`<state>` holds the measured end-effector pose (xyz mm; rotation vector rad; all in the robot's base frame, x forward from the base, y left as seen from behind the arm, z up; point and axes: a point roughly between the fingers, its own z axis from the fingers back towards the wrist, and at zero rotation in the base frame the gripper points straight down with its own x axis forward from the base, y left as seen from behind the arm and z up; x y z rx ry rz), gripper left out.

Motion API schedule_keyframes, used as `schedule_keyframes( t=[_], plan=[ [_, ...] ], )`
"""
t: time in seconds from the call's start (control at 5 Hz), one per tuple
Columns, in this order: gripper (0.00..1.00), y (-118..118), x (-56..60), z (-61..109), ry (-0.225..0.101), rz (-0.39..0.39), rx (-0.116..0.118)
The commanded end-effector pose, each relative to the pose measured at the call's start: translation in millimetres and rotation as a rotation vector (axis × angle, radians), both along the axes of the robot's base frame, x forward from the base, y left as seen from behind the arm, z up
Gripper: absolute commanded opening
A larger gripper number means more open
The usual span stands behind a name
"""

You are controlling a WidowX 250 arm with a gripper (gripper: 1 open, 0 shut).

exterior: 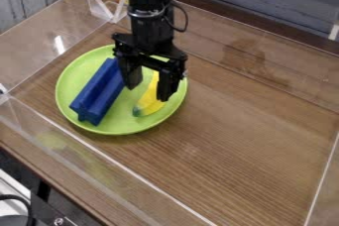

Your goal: Remove the banana from inside the green plate and put it on the table

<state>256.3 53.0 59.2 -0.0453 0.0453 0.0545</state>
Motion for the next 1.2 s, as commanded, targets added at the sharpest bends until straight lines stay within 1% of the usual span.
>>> schedule_keyframes(
  t=[0.0, 0.4, 0.6, 0.8, 1.0],
  plan=[
    [1.00, 5, 1.6, -0.1, -0.033, 0.016, 0.010],
    [1.00, 6, 1.1, -12.9, -0.040, 0.029, 0.012],
    [0.00, 7, 1.4, -16.9, -0.043, 0.032, 0.012],
    [0.00, 7, 2.1, -16.4, -0.045, 0.033, 0.012],
    [0.00, 7, 3.1, -12.2, -0.048, 0.035, 0.012]
  ],
)
